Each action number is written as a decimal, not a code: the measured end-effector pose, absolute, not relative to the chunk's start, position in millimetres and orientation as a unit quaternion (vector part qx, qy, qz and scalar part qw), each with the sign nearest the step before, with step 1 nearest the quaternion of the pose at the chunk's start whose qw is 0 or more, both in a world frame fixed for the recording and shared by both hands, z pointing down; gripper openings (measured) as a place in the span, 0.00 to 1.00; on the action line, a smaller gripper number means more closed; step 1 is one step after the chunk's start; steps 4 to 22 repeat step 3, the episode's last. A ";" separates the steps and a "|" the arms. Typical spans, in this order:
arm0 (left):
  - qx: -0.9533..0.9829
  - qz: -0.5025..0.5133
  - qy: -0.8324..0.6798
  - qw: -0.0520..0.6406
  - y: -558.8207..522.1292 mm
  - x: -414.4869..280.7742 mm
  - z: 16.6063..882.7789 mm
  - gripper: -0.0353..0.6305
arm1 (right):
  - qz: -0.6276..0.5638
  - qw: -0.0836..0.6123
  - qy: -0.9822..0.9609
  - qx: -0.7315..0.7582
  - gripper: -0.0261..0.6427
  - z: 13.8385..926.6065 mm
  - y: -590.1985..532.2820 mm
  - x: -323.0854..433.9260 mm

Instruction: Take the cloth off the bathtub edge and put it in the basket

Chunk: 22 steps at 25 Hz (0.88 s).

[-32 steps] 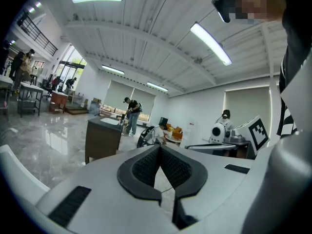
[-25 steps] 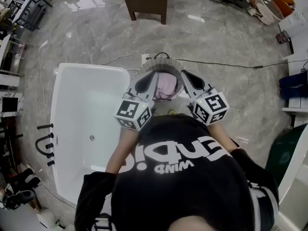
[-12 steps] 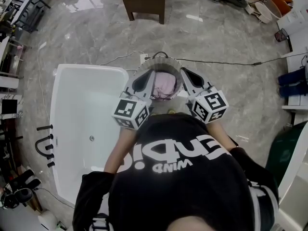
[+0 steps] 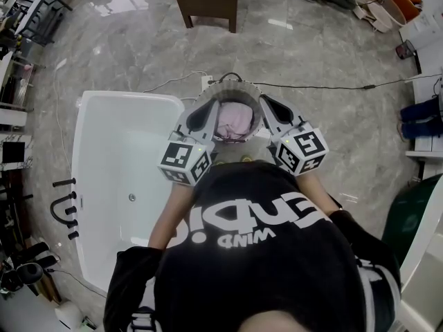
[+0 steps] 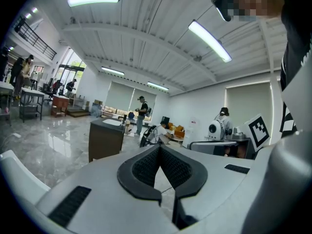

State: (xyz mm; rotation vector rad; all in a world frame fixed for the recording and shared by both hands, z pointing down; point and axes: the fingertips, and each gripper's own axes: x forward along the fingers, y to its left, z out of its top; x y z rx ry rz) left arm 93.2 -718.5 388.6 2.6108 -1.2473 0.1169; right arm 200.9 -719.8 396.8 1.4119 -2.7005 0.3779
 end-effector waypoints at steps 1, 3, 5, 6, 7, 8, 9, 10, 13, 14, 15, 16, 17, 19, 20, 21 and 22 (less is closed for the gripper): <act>0.894 0.040 -0.429 0.123 -718.7 92.6 389.6 0.07 | 0.121 0.037 -0.880 0.459 0.06 397.3 -720.1 200.6; 0.893 0.041 -0.431 0.125 -718.9 91.9 391.4 0.07 | 0.116 0.041 -0.881 0.457 0.06 398.5 -720.4 199.9; 0.893 0.041 -0.431 0.125 -718.9 91.9 391.4 0.07 | 0.116 0.041 -0.881 0.457 0.06 398.5 -720.4 199.9; 0.893 0.041 -0.431 0.125 -718.9 91.9 391.4 0.07 | 0.116 0.041 -0.881 0.457 0.06 398.5 -720.4 199.9; 0.893 0.041 -0.431 0.125 -718.9 91.9 391.4 0.07 | 0.116 0.041 -0.881 0.457 0.06 398.5 -720.4 199.9; 0.893 0.041 -0.431 0.125 -718.9 91.9 391.4 0.07 | 0.116 0.041 -0.881 0.457 0.06 398.5 -720.4 199.9; 0.893 0.041 -0.431 0.125 -718.9 91.9 391.4 0.07 | 0.116 0.041 -0.881 0.457 0.06 398.5 -720.4 199.9; 0.893 0.041 -0.431 0.125 -718.9 91.9 391.4 0.07 | 0.116 0.041 -0.881 0.457 0.06 398.5 -720.4 199.9; 0.893 0.041 -0.431 0.125 -718.9 91.9 391.4 0.07 | 0.116 0.041 -0.881 0.457 0.06 398.5 -720.4 199.9; 0.893 0.041 -0.431 0.125 -718.9 91.9 391.4 0.07 | 0.116 0.041 -0.881 0.457 0.06 398.5 -720.4 199.9; 0.893 0.041 -0.431 0.125 -718.9 91.9 391.4 0.07 | 0.116 0.041 -0.881 0.457 0.06 398.5 -720.4 199.9; 0.893 0.041 -0.431 0.125 -718.9 91.9 391.4 0.07 | 0.116 0.041 -0.881 0.457 0.06 398.5 -720.4 199.9; 0.893 0.041 -0.431 0.125 -718.9 91.9 391.4 0.07 | 0.116 0.041 -0.881 0.457 0.06 398.5 -720.4 199.9; 0.893 0.041 -0.431 0.125 -718.9 91.9 391.4 0.07 | 0.116 0.041 -0.881 0.457 0.06 398.5 -720.4 199.9; 0.893 0.041 -0.431 0.125 -718.9 91.9 391.4 0.07 | 0.116 0.041 -0.881 0.457 0.06 398.5 -720.4 199.9; 0.893 0.041 -0.431 0.125 -718.9 91.9 391.4 0.07 | 0.116 0.041 -0.881 0.457 0.06 398.5 -720.4 199.9; 0.893 0.041 -0.431 0.125 -718.9 91.9 391.4 0.07 | 0.116 0.041 -0.881 0.457 0.06 398.5 -720.4 199.9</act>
